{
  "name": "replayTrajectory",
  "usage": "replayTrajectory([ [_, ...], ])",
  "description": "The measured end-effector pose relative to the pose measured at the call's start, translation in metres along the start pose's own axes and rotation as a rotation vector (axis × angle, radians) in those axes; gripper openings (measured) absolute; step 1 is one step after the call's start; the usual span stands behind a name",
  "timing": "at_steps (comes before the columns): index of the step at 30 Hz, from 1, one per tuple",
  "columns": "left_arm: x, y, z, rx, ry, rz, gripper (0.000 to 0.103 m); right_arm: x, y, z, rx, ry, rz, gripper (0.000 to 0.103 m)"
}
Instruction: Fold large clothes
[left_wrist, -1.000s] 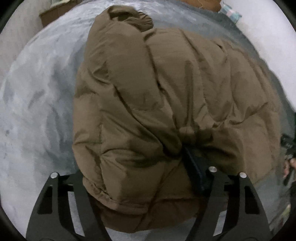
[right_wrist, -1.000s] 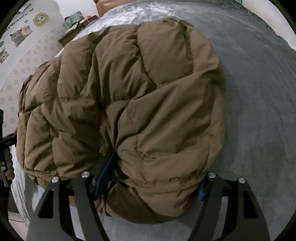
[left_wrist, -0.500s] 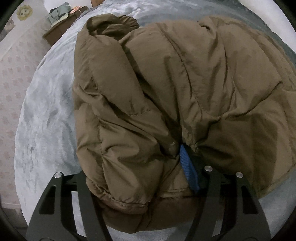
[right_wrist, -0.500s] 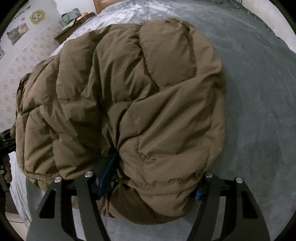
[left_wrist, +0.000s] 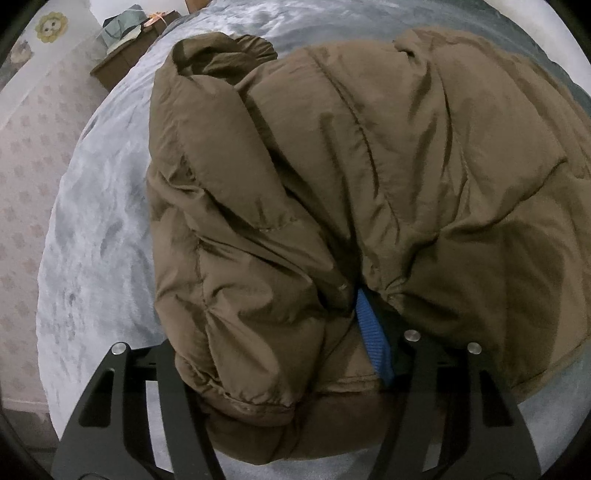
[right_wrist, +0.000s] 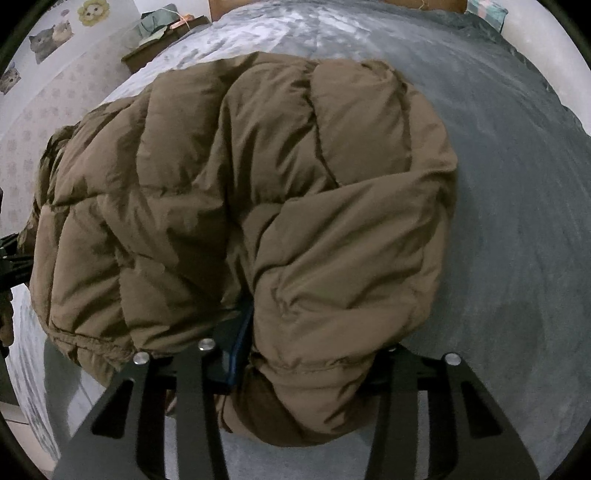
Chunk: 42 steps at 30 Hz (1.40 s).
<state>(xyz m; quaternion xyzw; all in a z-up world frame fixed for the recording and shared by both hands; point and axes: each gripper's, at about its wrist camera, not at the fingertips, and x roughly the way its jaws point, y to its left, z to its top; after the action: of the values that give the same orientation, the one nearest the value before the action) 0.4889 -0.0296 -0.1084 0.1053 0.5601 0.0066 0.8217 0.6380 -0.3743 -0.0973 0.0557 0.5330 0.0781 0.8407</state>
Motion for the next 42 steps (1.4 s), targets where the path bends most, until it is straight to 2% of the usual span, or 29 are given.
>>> replayTrajectory([
  [3,0.001,-0.003,-0.001,-0.001,0.003,-0.007,0.063,0.002,-0.005,0.000,0.009,0.020,0.026,0.052],
  [7,-0.008,0.016,-0.010,0.002,0.003,-0.017,0.064,0.004,-0.017,-0.001,0.035,0.036,0.091,0.061],
  [12,0.000,0.026,-0.009,0.000,0.003,-0.029,0.064,0.014,-0.045,-0.015,0.141,0.061,0.237,0.076],
  [15,0.001,0.028,-0.008,-0.001,0.006,-0.028,0.065,0.020,-0.052,-0.021,0.202,0.071,0.321,0.076],
  [17,0.001,0.029,-0.007,-0.001,0.006,-0.029,0.065,0.021,-0.049,-0.022,0.213,0.066,0.345,0.076],
  [20,0.003,0.032,-0.006,-0.006,0.006,-0.038,0.065,0.021,-0.038,-0.016,0.205,0.067,0.351,0.073],
  [22,0.003,0.032,-0.007,-0.007,0.003,-0.037,0.065,0.020,-0.030,-0.010,0.178,0.064,0.348,0.066],
  [24,0.004,0.034,-0.007,-0.014,-0.003,-0.047,0.064,0.014,-0.023,-0.003,0.156,0.067,0.346,0.054],
  [27,0.008,0.038,-0.009,-0.031,-0.014,-0.063,0.061,0.007,-0.014,0.003,0.125,0.069,0.331,0.042],
  [30,0.007,0.039,-0.009,-0.024,-0.020,-0.054,0.054,-0.005,-0.004,0.001,0.095,0.060,0.298,0.035],
  [36,0.009,0.034,-0.011,-0.009,-0.020,-0.031,0.039,-0.023,0.037,0.004,-0.002,0.038,0.175,0.028],
  [42,0.008,0.027,-0.017,-0.024,-0.018,-0.029,0.029,-0.044,0.078,-0.002,-0.098,-0.009,0.057,0.025],
])
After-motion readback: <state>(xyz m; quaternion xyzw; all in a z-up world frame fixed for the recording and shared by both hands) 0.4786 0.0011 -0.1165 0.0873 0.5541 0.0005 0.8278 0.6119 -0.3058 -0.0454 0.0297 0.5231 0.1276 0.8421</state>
